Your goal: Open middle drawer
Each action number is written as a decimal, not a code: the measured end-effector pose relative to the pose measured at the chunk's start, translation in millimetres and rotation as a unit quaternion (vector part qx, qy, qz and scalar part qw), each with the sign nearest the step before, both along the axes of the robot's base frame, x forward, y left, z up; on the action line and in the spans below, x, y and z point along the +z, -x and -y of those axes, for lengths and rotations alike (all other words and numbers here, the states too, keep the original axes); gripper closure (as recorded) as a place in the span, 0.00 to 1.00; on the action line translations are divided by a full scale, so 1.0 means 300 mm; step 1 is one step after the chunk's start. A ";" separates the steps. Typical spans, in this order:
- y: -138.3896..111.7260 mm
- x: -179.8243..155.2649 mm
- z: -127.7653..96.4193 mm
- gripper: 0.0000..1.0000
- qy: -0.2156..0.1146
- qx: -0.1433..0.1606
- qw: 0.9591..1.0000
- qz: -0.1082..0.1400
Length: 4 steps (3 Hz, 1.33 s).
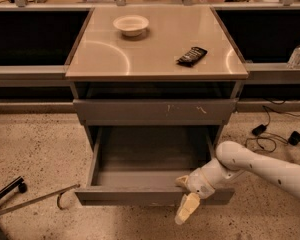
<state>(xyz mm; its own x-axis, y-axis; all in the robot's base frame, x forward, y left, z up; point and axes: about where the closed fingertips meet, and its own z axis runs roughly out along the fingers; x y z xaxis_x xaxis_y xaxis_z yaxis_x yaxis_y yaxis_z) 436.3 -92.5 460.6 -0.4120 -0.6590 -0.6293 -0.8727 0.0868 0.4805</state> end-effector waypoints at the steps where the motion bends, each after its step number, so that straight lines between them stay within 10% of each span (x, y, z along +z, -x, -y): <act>1: 0.060 -0.013 -0.027 0.00 -0.003 0.020 0.999 -0.026; 4: 0.166 0.045 -0.053 0.00 -0.034 0.035 0.998 -0.049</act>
Offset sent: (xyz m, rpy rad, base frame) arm -0.1076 0.0222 0.0150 0.1139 0.2007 0.1173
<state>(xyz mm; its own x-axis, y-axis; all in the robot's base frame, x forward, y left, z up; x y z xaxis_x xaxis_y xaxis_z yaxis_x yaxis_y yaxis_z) 386.4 -76.5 474.0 -0.4284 -0.6459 -0.6319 -0.8241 -0.0075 0.5665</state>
